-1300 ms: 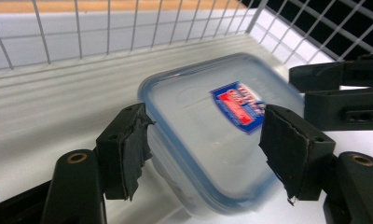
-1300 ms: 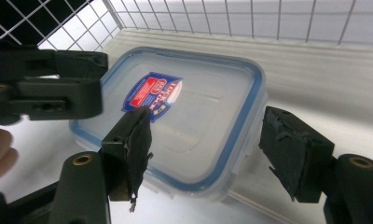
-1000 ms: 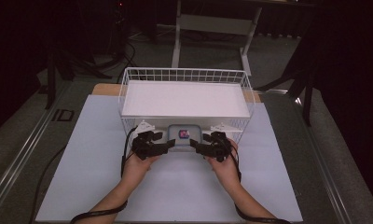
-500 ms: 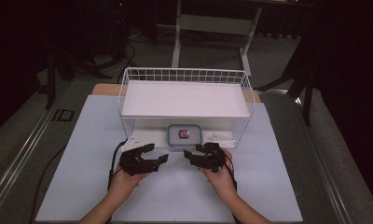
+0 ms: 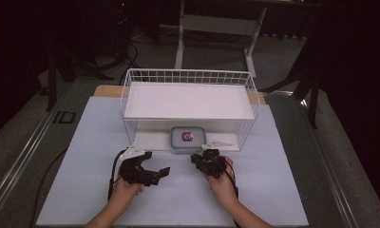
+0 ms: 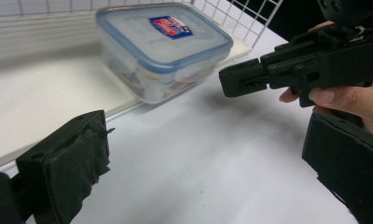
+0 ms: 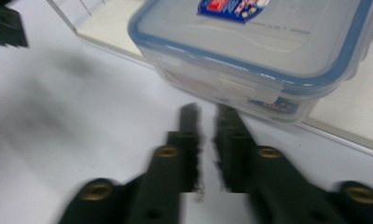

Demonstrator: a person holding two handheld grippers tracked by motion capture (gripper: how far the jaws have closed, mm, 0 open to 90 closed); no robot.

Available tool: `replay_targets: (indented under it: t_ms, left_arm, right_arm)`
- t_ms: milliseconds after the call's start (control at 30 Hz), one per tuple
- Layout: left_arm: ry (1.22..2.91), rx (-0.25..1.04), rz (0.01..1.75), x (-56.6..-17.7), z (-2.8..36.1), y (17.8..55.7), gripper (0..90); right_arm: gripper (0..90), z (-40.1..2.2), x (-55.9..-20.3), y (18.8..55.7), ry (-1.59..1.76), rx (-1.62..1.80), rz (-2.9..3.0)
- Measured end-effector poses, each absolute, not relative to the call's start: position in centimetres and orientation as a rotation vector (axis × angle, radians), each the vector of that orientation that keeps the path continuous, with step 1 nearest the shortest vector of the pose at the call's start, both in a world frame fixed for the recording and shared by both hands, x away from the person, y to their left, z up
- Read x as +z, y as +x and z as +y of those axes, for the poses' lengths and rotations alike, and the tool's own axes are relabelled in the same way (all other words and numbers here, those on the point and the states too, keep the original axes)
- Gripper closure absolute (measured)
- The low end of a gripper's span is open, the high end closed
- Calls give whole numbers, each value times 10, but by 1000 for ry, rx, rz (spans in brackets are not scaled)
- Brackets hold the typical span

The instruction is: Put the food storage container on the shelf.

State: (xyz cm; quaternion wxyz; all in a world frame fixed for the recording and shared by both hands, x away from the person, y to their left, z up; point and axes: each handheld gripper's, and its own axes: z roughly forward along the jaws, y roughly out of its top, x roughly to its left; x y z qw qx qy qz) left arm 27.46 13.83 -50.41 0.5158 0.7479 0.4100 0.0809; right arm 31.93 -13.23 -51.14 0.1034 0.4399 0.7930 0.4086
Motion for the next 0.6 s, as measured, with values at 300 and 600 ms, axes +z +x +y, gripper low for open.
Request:
replay_targets:
  t_ms: [300, 600]
  left_arm:
    - [1807, 226, 979, -510, 139, 275, 15]
    - [1801, 267, 967, -508, 139, 275, 15]
  right_arm:
    - [899, -125, -514, 331, 1279, 1146, 2332]
    - [899, -120, -514, 344, 1297, 1160, 2318]
